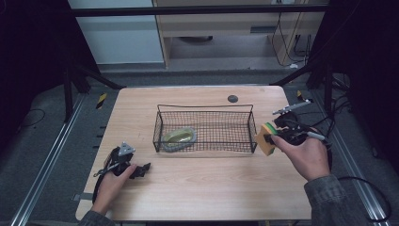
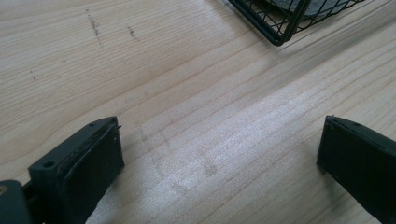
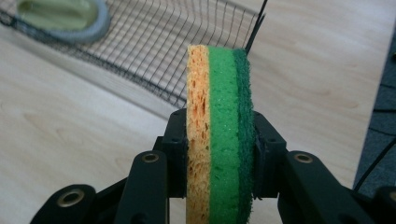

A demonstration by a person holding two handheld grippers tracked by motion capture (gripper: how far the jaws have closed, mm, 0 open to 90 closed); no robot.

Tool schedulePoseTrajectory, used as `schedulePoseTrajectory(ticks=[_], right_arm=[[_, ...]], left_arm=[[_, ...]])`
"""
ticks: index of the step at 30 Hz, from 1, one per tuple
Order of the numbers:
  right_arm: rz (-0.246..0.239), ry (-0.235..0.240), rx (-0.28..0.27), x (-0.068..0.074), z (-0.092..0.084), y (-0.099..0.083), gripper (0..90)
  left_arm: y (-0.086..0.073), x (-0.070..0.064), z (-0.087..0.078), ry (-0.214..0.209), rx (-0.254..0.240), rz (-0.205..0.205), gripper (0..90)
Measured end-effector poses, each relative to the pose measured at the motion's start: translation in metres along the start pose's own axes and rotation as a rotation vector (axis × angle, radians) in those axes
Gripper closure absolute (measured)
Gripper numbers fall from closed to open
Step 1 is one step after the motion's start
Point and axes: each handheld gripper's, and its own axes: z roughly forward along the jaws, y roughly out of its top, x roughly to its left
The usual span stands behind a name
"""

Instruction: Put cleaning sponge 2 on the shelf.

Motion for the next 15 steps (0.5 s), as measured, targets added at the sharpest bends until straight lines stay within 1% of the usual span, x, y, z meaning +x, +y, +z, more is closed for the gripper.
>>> schedulePoseTrajectory(ticks=[4,8,10,15], right_arm=[[0.034,-0.023,-0.051,-0.002,-0.005,0.012,64.7],[0.037,-0.039,-0.083,-0.002,-0.008,0.024,64.7],[0.035,-0.046,-0.089,-0.002,-0.007,0.029,64.7],[0.036,-0.048,-0.098,-0.002,-0.003,0.04,64.7]], left_arm=[[0.0,0.0,0.0,0.0,0.0,0.0,0.0],[0.0,0.0,0.0,0.0,-0.001,0.0,0.0],[0.0,-0.001,0.0,-0.001,-0.004,-0.008,0.0],[0.0,0.0,0.0,0.001,-0.004,-0.004,0.0]])
